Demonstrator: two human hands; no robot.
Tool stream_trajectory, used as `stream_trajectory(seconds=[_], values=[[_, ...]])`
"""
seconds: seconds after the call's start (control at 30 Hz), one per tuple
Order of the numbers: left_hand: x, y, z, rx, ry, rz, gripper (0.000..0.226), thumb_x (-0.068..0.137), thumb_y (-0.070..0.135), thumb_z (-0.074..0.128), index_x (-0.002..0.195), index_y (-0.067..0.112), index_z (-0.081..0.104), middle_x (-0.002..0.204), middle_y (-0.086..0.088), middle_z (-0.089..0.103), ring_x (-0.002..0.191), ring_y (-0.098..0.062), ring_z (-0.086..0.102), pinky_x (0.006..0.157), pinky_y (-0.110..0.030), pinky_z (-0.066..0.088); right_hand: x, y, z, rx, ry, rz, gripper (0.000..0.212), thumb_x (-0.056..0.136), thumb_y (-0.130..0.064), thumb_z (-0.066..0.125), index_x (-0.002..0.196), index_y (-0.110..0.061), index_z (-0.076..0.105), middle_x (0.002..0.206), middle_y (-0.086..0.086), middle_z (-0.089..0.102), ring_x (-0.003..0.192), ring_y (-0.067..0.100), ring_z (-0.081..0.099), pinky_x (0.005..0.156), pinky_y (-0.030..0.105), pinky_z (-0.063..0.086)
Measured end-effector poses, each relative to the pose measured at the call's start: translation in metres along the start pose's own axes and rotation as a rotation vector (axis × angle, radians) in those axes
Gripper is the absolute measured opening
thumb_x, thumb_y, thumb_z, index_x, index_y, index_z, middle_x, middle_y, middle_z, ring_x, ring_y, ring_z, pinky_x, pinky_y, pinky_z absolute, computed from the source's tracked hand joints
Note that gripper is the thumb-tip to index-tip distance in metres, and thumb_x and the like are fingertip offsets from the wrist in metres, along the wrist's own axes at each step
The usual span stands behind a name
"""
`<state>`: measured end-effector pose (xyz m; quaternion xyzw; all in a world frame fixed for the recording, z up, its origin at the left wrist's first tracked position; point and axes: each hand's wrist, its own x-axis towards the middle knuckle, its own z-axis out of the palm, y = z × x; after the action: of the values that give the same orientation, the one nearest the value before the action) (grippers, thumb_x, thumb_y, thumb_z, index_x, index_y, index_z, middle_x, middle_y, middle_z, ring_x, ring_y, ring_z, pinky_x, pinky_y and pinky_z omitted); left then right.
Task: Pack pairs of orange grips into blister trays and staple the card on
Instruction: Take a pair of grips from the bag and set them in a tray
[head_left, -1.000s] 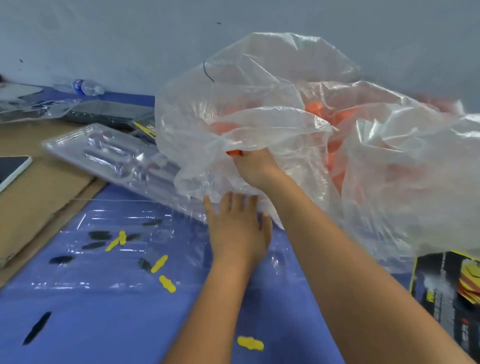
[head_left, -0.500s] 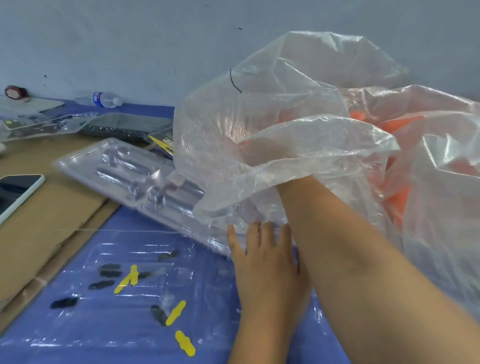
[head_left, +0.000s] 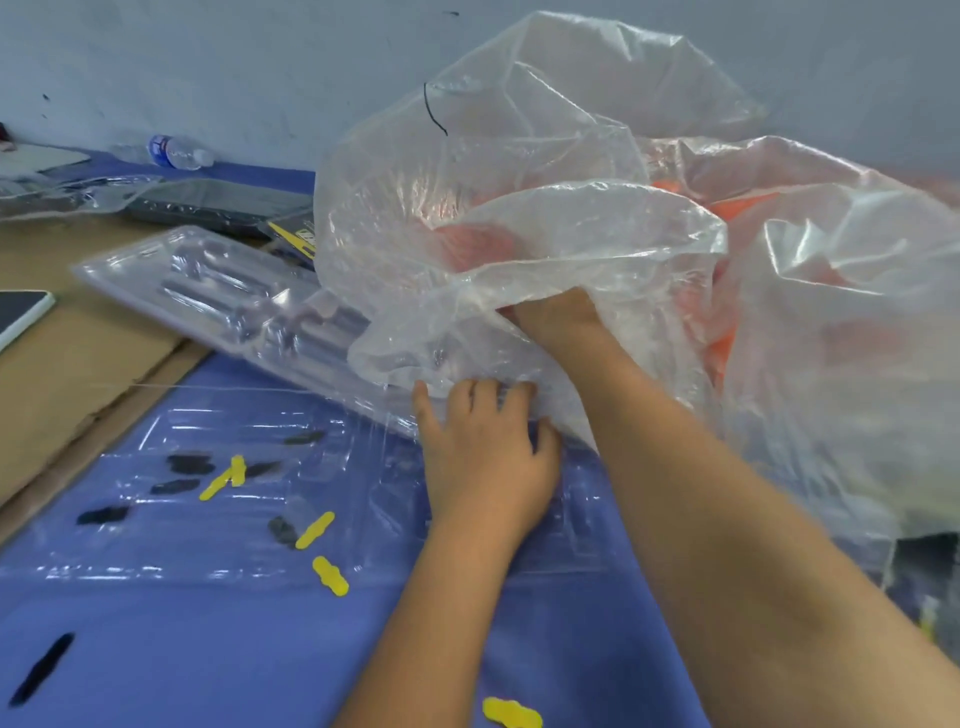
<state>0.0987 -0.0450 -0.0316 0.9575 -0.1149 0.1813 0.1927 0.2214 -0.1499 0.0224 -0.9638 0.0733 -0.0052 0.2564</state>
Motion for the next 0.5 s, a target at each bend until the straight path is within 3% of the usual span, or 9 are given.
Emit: stream_trajectory(seconds=[0.07, 0.13, 0.2, 0.3, 0.33, 0.4, 0.47, 0.5], values=[[0.001, -0.001, 0.002, 0.008, 0.003, 0.0, 0.044, 0.093, 0.044, 0.035, 0.132, 0.034, 0.051, 0.128, 0.007, 0.053, 0.128, -0.016, 0.038, 0.115, -0.054, -0.004, -0.023, 0.004, -0.01, 0.107, 0.081, -0.032, 0.023, 0.099, -0.035, 0.049, 0.107, -0.021, 0.064, 0.107, 0.001, 0.067, 0.094, 0.025, 0.059, 0.067, 0.026, 0.037], [0.001, -0.001, 0.003, 0.013, 0.001, 0.001, 0.044, 0.093, 0.044, 0.037, 0.133, 0.034, 0.05, 0.129, 0.005, 0.054, 0.129, -0.018, 0.037, 0.115, -0.054, -0.003, -0.051, 0.011, -0.02, 0.165, 0.22, -0.078, 0.023, 0.088, -0.042, 0.051, 0.084, -0.022, 0.061, 0.079, -0.01, 0.06, 0.077, 0.021, 0.057, 0.059, 0.026, 0.034], [-0.001, 0.0, 0.001, 0.014, 0.006, 0.012, 0.043, 0.093, 0.043, 0.039, 0.134, 0.033, 0.05, 0.13, 0.005, 0.054, 0.13, -0.019, 0.037, 0.114, -0.053, -0.002, -0.079, 0.019, -0.024, 0.175, 0.393, -0.175, 0.023, 0.075, -0.034, 0.044, 0.084, -0.026, 0.063, 0.086, -0.011, 0.058, 0.08, 0.016, 0.055, 0.063, 0.026, 0.036], [-0.004, -0.002, -0.005, -0.003, -0.033, 0.066, 0.044, 0.094, 0.042, 0.042, 0.137, 0.035, 0.048, 0.134, 0.007, 0.053, 0.133, -0.018, 0.035, 0.115, -0.054, -0.002, -0.128, 0.029, -0.018, 0.439, 0.63, -0.252, 0.027, 0.078, -0.023, 0.048, 0.096, -0.037, 0.064, 0.113, -0.01, 0.053, 0.089, -0.004, 0.052, 0.074, 0.014, 0.042], [-0.005, -0.005, -0.007, -0.011, -0.066, 0.1, 0.046, 0.093, 0.042, 0.044, 0.138, 0.035, 0.046, 0.137, 0.008, 0.051, 0.134, -0.018, 0.033, 0.115, -0.053, -0.002, -0.143, 0.033, -0.012, 0.538, 0.705, -0.27, 0.03, 0.082, -0.02, 0.051, 0.101, -0.04, 0.063, 0.117, -0.008, 0.053, 0.092, -0.007, 0.051, 0.081, 0.018, 0.045], [-0.008, -0.006, -0.011, -0.019, -0.106, 0.155, 0.049, 0.09, 0.041, 0.048, 0.139, 0.034, 0.046, 0.14, 0.007, 0.049, 0.135, -0.018, 0.033, 0.115, -0.051, 0.0, -0.171, 0.041, 0.003, 0.7, 0.829, -0.267, 0.039, 0.088, -0.016, 0.056, 0.121, -0.036, 0.054, 0.124, -0.005, 0.052, 0.107, 0.005, 0.054, 0.09, 0.039, 0.05], [-0.014, -0.002, -0.02, -0.077, 0.015, 0.134, 0.05, 0.086, 0.034, 0.056, 0.134, 0.024, 0.052, 0.137, -0.002, 0.051, 0.129, -0.026, 0.04, 0.113, -0.049, 0.018, -0.189, 0.046, 0.015, 0.872, 0.883, -0.226, 0.049, 0.09, -0.017, 0.061, 0.133, -0.031, 0.042, 0.131, -0.008, 0.048, 0.119, 0.024, 0.055, 0.093, 0.053, 0.05], [-0.017, 0.002, -0.025, -0.141, 0.122, 0.093, 0.05, 0.084, 0.028, 0.06, 0.132, 0.016, 0.054, 0.135, -0.009, 0.051, 0.126, -0.031, 0.044, 0.109, -0.047, 0.027, -0.196, 0.047, 0.017, 0.92, 0.912, -0.215, 0.052, 0.089, -0.019, 0.063, 0.134, -0.029, 0.039, 0.132, -0.012, 0.047, 0.122, 0.024, 0.053, 0.095, 0.053, 0.049]])
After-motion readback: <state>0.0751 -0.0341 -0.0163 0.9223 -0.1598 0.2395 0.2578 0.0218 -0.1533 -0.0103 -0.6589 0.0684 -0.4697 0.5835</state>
